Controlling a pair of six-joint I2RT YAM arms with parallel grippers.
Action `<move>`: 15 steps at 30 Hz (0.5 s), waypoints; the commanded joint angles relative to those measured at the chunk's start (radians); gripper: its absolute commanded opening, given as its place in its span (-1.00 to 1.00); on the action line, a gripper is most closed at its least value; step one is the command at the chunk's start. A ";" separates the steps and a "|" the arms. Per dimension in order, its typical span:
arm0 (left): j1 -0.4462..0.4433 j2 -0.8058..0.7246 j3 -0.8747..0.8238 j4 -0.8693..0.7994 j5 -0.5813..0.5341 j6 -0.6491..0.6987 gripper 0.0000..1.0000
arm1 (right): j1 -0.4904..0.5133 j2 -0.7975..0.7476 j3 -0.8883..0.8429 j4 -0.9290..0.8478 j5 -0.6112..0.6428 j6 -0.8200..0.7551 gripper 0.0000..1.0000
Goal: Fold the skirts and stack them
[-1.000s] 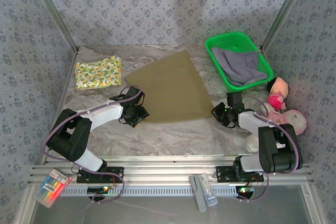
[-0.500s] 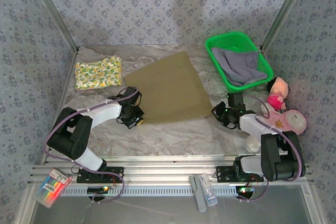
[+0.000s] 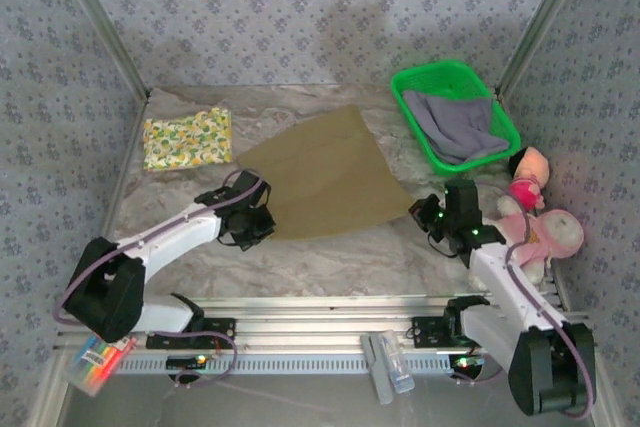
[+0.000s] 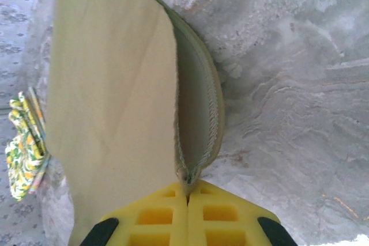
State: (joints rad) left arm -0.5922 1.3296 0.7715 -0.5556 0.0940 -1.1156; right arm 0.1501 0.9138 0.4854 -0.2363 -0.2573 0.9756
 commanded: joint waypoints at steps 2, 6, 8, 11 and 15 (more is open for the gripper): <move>-0.022 -0.059 0.067 -0.096 -0.092 0.063 -1.00 | 0.009 -0.077 -0.008 -0.074 0.052 -0.012 -1.00; -0.015 -0.125 0.111 -0.144 -0.149 0.089 -1.00 | 0.010 -0.124 0.056 -0.152 0.130 -0.015 -1.00; -0.005 -0.159 0.133 -0.148 -0.170 0.088 -1.00 | 0.011 -0.145 0.080 -0.127 0.163 -0.019 -1.00; 0.030 -0.172 0.206 -0.154 -0.195 0.145 -1.00 | 0.010 -0.119 0.128 -0.053 0.198 -0.008 -1.00; 0.111 -0.124 0.316 -0.147 -0.216 0.267 -1.00 | 0.007 0.046 0.279 0.014 0.264 -0.008 -1.00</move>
State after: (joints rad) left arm -0.5346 1.1854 1.0225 -0.6605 -0.0372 -0.9554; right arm 0.1631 0.8833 0.6735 -0.3077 -0.1154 0.9764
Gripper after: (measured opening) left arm 0.055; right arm 0.050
